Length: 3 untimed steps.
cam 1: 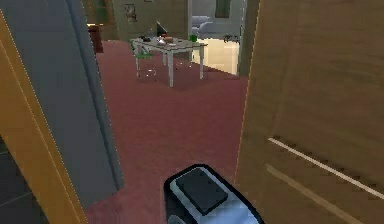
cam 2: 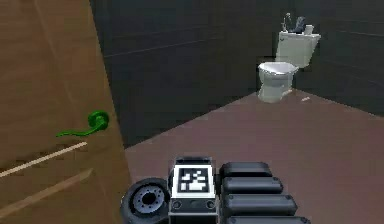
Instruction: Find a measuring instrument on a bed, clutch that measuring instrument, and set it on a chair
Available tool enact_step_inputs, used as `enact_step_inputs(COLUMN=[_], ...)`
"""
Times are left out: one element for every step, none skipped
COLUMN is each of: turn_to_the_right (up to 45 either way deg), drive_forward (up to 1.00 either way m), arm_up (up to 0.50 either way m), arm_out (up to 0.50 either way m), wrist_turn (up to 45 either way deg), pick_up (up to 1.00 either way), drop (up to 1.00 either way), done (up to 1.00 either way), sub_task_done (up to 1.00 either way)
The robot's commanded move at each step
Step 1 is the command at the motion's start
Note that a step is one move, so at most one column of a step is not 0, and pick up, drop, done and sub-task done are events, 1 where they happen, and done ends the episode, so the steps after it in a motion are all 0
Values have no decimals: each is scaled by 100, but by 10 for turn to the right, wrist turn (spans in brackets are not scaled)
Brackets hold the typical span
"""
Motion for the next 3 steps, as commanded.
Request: enact_step_inputs(turn_to_the_right=[0,-90,0], drive_forward=[100,0,30], arm_up=[0,0,0], arm_out=[0,0,0], wrist_turn=[0,0,0], pick_up=[0,0,0], drop=[0,0,0], done=[0,0,0], sub_task_done=[0,0,0])
